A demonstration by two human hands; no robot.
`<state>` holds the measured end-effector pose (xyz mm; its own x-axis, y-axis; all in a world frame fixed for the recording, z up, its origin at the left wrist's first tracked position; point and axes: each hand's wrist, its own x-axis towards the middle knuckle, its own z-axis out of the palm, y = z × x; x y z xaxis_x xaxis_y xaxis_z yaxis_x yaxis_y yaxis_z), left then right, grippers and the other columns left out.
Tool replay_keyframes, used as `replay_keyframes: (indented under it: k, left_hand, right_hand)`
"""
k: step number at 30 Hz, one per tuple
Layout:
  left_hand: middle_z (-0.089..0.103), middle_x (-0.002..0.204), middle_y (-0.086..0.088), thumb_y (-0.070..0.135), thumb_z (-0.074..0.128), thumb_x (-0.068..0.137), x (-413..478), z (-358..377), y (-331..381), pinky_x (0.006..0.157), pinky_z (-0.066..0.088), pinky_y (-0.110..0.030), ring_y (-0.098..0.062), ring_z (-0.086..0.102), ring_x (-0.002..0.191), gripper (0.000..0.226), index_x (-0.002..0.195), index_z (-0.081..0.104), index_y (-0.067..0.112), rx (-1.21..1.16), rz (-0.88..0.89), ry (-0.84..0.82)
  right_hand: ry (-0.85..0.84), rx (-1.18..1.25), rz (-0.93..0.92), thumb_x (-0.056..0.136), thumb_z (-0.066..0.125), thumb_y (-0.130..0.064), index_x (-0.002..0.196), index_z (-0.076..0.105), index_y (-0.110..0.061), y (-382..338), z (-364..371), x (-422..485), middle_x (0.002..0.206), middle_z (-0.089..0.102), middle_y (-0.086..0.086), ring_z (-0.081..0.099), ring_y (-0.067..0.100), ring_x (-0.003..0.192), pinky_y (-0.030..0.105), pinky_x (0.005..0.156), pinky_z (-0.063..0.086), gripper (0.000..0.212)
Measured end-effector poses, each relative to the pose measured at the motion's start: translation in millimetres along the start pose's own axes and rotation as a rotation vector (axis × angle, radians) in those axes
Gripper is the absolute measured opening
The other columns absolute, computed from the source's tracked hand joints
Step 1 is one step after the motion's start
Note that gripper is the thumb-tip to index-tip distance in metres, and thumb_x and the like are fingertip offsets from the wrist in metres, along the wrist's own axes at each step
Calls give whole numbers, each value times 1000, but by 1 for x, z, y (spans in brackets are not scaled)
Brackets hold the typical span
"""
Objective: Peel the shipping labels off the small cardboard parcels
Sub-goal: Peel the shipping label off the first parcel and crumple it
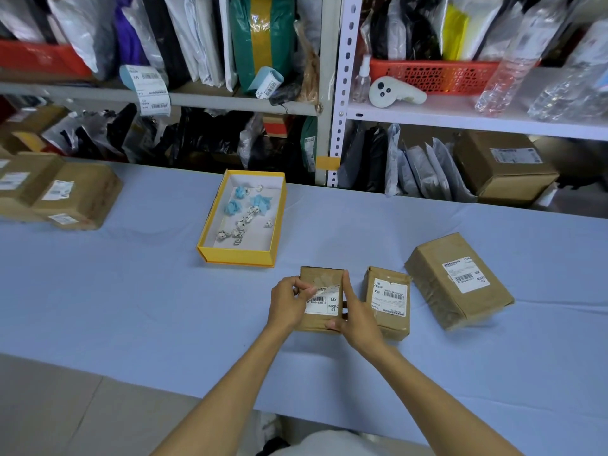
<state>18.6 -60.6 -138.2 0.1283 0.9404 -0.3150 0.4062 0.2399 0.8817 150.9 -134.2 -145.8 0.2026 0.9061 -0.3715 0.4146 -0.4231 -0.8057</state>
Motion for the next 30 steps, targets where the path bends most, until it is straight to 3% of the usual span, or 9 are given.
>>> replay_keyframes:
  k: [9, 12, 15, 20, 23, 27, 30]
  left_hand:
    - [69, 97, -3, 15, 72, 83, -1, -1, -1, 81, 48, -29, -22, 64, 94, 12, 85, 64, 6, 29, -5, -10]
    - [70, 104, -5, 16, 70, 84, -2, -3, 0, 80, 49, -30, -24, 66, 96, 12, 80, 62, 10, 30, -14, -16]
    - [68, 101, 3, 17, 70, 85, -5, -3, 5, 76, 46, -27, -23, 66, 94, 14, 75, 61, 13, 23, -5, -20]
    - [65, 101, 8, 16, 71, 84, -5, -1, 9, 84, 50, -31, -24, 66, 97, 12, 76, 63, 12, 1, 6, -42]
    - [65, 100, 8, 16, 71, 84, -4, -1, 9, 82, 49, -29, -24, 67, 97, 16, 72, 61, 14, -8, 0, -46]
    - [63, 96, 10, 14, 71, 84, -4, -3, 6, 69, 47, -18, -21, 67, 95, 15, 73, 62, 11, -52, -19, -36]
    - [62, 94, 9, 12, 69, 85, -5, -5, 3, 59, 46, -9, -20, 67, 88, 12, 76, 62, 7, -62, -20, -33]
  right_hand:
    - [11, 0, -17, 78, 73, 2, 152, -9, -32, 3, 0, 0, 111, 64, 5, 66, 25, 98, 38, 88, 56, 115]
    - [3, -5, -12, 78, 73, 2, 152, -8, -30, 2, -1, 1, 110, 60, -3, 65, 21, 101, 31, 87, 55, 114]
    - [-7, 3, 4, 80, 71, 2, 153, -7, -28, 0, -5, 1, 109, 58, -6, 63, 13, 96, 12, 72, 51, 111]
    - [-4, 26, 14, 80, 70, 3, 153, -7, -27, -1, -9, -1, 109, 58, -7, 61, 10, 93, 8, 65, 48, 110]
    - [-2, 14, 13, 80, 71, 2, 153, -6, -28, 0, -9, -1, 108, 58, -8, 62, 11, 93, 12, 71, 50, 110]
    - [-4, -18, 10, 78, 72, 0, 154, -5, -27, 0, -7, 2, 107, 59, -6, 64, 18, 97, 33, 87, 55, 112]
    - [-10, -37, -6, 77, 73, 0, 154, -5, -27, -2, -6, 3, 109, 58, -6, 64, 19, 98, 33, 89, 55, 112]
